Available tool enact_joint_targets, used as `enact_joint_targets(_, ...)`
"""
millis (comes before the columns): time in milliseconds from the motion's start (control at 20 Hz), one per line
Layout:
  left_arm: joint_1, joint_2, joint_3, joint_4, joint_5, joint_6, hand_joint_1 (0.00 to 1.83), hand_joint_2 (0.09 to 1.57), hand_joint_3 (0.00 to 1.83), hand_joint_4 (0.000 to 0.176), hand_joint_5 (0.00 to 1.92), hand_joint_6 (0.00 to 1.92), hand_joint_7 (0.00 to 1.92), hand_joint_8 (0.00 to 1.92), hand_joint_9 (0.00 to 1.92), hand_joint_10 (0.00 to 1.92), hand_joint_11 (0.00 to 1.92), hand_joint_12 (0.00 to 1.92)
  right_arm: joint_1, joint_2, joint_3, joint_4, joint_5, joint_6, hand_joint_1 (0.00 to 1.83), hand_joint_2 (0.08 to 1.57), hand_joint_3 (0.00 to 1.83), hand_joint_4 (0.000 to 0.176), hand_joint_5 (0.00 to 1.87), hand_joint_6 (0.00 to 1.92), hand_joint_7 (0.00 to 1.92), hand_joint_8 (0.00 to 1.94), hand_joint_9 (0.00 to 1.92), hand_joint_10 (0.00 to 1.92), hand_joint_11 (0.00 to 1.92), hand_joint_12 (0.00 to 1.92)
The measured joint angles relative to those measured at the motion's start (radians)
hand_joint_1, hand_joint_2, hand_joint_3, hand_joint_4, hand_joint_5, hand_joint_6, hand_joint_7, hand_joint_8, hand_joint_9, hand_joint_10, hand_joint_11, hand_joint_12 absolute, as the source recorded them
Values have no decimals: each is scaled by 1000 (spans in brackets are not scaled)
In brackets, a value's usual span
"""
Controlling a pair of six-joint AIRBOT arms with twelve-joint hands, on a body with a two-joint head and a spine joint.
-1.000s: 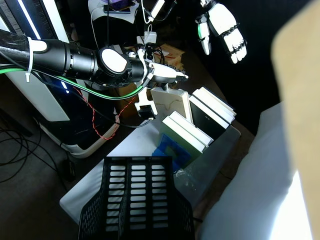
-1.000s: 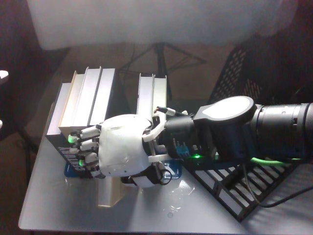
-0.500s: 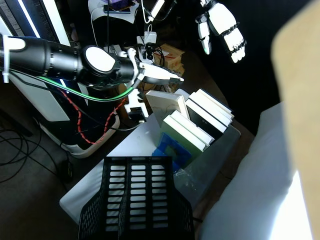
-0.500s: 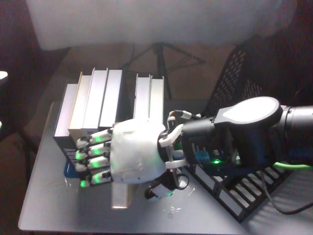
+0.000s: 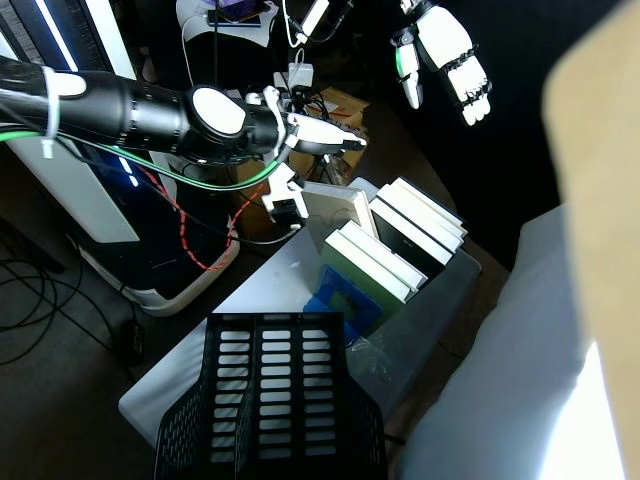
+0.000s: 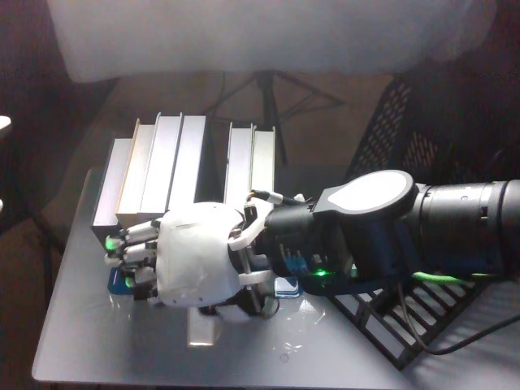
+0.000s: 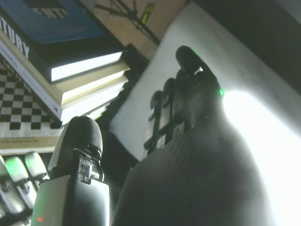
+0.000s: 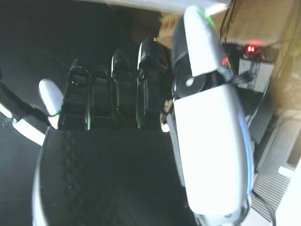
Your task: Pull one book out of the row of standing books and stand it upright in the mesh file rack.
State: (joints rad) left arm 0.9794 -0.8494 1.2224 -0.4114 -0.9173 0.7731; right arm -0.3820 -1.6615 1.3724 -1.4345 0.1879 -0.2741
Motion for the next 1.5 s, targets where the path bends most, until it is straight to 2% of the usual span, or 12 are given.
enact_joint_targets(150,0,-1,2,3,4,-5,483,1387,0,3,74,5,56,2,10,3,0,640,-23,-12,17,0,-24,-4,754,1345,153,0,626,93,374,74,116,50,0,0)
enact_joint_targets(350,0,-2,3,3,3,-8,473,1401,2,0,65,1,42,0,0,0,0,711,-35,-15,21,3,-39,-8,1052,1251,0,0,696,56,339,31,34,9,0,0)
enact_joint_targets(500,6,-2,3,2,3,-8,514,1396,1,0,76,1,43,5,1,0,0,443,-35,-15,21,-3,-41,-6,33,1492,39,0,541,31,274,4,0,0,0,0)
enact_joint_targets(550,6,-2,3,0,4,-8,510,1397,1,0,78,0,45,2,0,0,0,351,-35,-14,20,-3,-41,-6,952,1183,237,0,456,55,221,31,0,0,0,0)
enact_joint_targets(600,6,-2,3,0,3,-8,501,1396,1,0,78,0,45,1,0,0,0,333,-35,-14,18,-1,-41,2,753,1357,187,0,458,50,264,21,27,8,0,0)
enact_joint_targets(650,6,-2,3,0,0,-8,506,1396,0,0,79,0,47,1,0,0,0,386,-35,-13,10,-12,-40,0,1266,1231,68,0,487,54,180,65,5,1,0,0)
enact_joint_targets(700,6,-2,3,0,-1,-9,487,1399,1,0,69,1,47,0,0,0,0,383,-35,-10,6,-10,-37,10,444,1365,121,0,491,41,215,49,0,0,0,0)
enact_joint_targets(850,6,-2,3,0,-4,-11,492,1396,0,0,59,2,40,0,0,0,0,244,-35,-1,-1,-13,-36,14,1053,1104,0,0,547,40,246,13,15,6,0,0)
enact_joint_targets(1150,6,-7,11,5,-7,-16,499,1378,0,8,72,2,50,1,0,0,0,636,-43,6,-2,-14,-35,21,1254,964,0,38,453,7,282,4,200,54,0,0)
enact_joint_targets(1300,-19,-36,48,21,25,-28,468,1372,0,43,70,6,24,2,0,0,0,963,-43,19,0,-14,-35,23,1197,981,0,8,137,0,23,0,16,0,0,0)
enact_joint_targets(1400,-76,-65,76,61,68,-35,503,1358,0,38,87,8,47,5,20,8,0,1058,-43,27,2,2,-34,24,1178,999,4,49,6,0,0,0,0,0,0,0)
enact_joint_targets(1500,-131,-87,99,122,105,-38,467,1364,1,46,67,6,24,4,23,9,0,1315,-43,28,3,10,-25,24,1138,901,0,4,49,16,1,0,0,0,0,0)
